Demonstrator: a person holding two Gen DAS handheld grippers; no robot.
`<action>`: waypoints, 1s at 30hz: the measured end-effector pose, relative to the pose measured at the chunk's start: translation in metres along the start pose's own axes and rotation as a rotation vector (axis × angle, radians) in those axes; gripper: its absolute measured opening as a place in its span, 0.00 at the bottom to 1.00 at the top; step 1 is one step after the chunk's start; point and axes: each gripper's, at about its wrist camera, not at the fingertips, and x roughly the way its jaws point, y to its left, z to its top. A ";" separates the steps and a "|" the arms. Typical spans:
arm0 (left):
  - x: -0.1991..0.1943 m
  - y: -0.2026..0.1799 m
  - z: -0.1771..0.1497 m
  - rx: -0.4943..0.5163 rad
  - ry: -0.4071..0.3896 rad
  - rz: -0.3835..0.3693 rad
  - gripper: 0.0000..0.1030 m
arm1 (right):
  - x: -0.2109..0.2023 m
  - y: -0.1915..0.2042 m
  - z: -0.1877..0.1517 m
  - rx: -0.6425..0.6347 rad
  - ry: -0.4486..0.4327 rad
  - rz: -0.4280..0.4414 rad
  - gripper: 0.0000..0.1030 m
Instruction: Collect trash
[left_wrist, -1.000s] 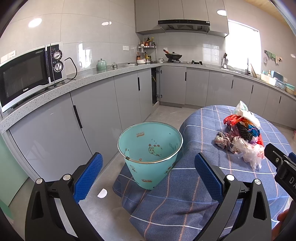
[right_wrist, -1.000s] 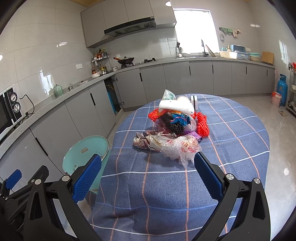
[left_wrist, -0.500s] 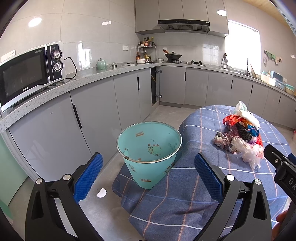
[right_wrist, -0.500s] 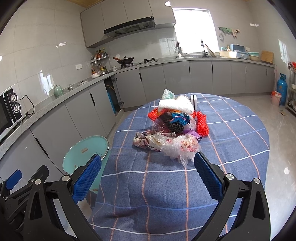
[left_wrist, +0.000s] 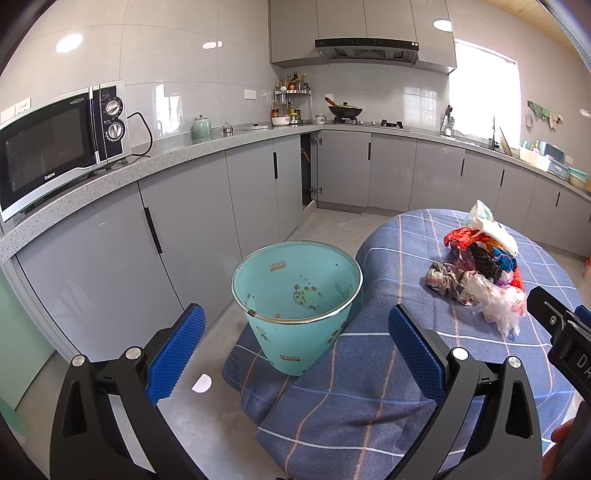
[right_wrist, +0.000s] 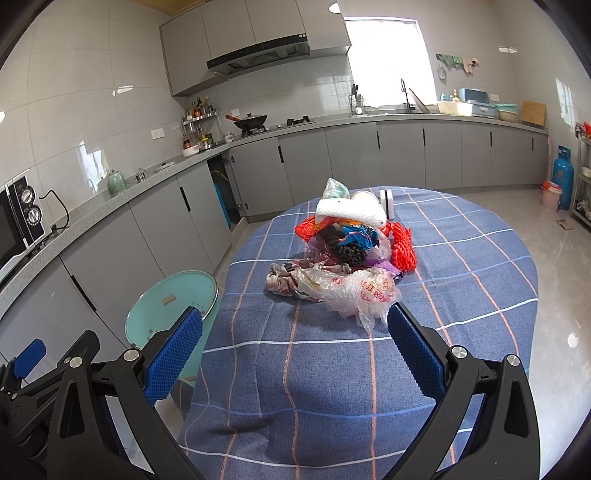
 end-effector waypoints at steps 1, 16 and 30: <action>0.000 0.000 0.000 0.000 0.000 0.000 0.95 | 0.000 -0.001 0.000 0.001 -0.001 -0.002 0.96; 0.048 -0.017 -0.024 0.001 0.104 -0.097 0.94 | 0.041 -0.079 -0.006 0.082 0.064 -0.100 0.96; 0.096 -0.051 -0.023 0.073 0.124 -0.207 0.94 | 0.129 -0.089 0.007 -0.012 0.185 -0.029 0.95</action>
